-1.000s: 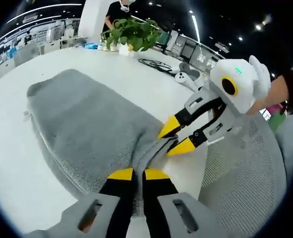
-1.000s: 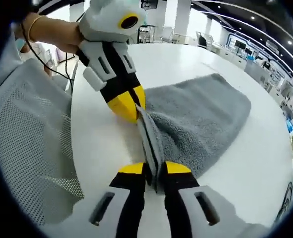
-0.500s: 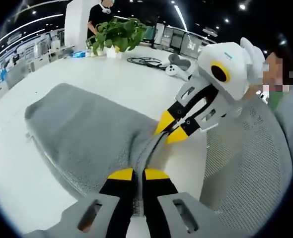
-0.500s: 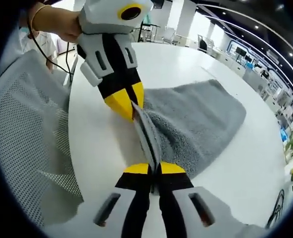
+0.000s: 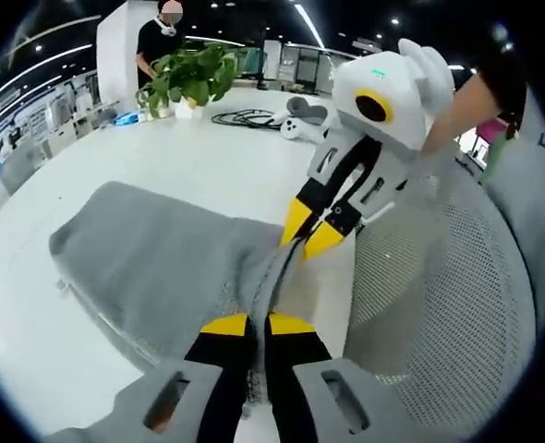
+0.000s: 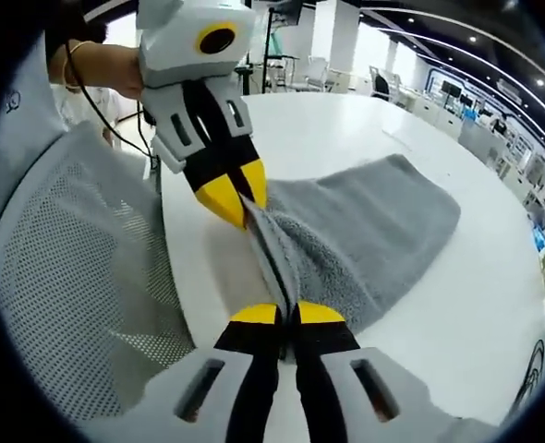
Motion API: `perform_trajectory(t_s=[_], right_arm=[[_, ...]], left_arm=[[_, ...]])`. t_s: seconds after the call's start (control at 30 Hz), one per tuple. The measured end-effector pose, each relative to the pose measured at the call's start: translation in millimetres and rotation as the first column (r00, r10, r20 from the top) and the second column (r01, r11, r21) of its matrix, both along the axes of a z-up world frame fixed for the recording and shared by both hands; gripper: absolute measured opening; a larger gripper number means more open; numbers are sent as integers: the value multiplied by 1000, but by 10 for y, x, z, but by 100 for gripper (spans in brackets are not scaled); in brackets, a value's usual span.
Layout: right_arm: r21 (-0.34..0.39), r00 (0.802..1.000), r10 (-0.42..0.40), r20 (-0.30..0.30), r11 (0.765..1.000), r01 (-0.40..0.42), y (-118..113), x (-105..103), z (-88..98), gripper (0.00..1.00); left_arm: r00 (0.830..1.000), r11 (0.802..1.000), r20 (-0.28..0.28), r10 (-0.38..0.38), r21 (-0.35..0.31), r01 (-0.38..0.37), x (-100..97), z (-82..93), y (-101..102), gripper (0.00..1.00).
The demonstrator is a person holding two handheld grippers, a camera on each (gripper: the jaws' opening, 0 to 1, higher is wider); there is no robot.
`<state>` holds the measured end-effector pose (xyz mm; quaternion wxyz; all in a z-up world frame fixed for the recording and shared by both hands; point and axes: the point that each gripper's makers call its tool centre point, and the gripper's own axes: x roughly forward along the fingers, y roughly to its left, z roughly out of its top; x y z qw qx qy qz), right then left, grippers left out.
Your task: Fold the towel on the table until its edges align and the towel forms a compact rectangular stack.
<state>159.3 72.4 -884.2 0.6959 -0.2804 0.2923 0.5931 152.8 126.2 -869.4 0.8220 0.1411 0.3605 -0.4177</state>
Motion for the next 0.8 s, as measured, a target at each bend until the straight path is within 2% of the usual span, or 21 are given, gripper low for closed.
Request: perform_trajectory(t_s=[0.1,0.2,0.37,0.5,0.6,0.8], right_arm=[[3,1000,24,-19,1000,-24,-27,-99,45,2],[7,998,43,-37,999,-43,-41,-198,99,2],[-6,995,89,-37,996,-89,-67,-353,174,2],[-1,995,90,-43,996,-90,-67,-420,250,2],[9,994,63,-88,998,-63,-64,-462,312,2],[12,991,64,-117,998,-63,-51,-473,500,2]], left_arm=[[1000,1000,-15,-14,-17,14,-110,40,-25,5],[998,999,-26,-50,-6,50,-228,77,-61,5],[996,997,-34,-80,-11,80,-365,174,-92,5],[997,997,-32,-77,-23,76,-423,232,-87,5],[997,997,-38,-62,-49,61,-459,286,-82,5],[999,997,-36,-37,-72,34,-475,472,-66,5]])
